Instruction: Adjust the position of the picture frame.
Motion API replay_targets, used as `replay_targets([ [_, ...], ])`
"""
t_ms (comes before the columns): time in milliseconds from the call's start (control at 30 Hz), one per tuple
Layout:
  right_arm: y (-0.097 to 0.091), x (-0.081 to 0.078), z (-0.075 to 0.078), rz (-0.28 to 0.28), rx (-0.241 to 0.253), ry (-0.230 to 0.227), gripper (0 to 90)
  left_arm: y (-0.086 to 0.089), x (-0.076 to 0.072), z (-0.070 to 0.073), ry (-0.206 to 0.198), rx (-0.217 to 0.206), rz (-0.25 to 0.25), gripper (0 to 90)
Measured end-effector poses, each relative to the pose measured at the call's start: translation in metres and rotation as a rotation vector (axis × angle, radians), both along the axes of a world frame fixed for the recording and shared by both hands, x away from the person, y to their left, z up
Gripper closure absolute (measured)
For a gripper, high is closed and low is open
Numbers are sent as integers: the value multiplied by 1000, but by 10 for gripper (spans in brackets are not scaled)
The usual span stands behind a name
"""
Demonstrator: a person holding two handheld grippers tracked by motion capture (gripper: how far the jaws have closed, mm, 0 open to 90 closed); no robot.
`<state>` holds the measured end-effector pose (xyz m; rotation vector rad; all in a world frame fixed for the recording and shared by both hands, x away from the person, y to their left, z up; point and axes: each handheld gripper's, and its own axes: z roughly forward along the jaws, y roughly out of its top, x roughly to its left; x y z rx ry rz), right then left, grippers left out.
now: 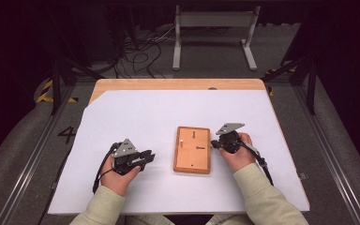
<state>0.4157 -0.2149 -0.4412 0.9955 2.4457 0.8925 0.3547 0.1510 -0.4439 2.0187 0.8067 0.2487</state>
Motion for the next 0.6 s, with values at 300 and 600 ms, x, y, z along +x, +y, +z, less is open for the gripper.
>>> replay_targets([
  [300, -17, -17, 15, -9, 79, -46, 900, -25, 7, -13, 71, 9, -68, 897],
  [600, -39, -25, 22, -46, 119, -61, 900, -54, 11, -23, 107, 43, -113, 888],
])
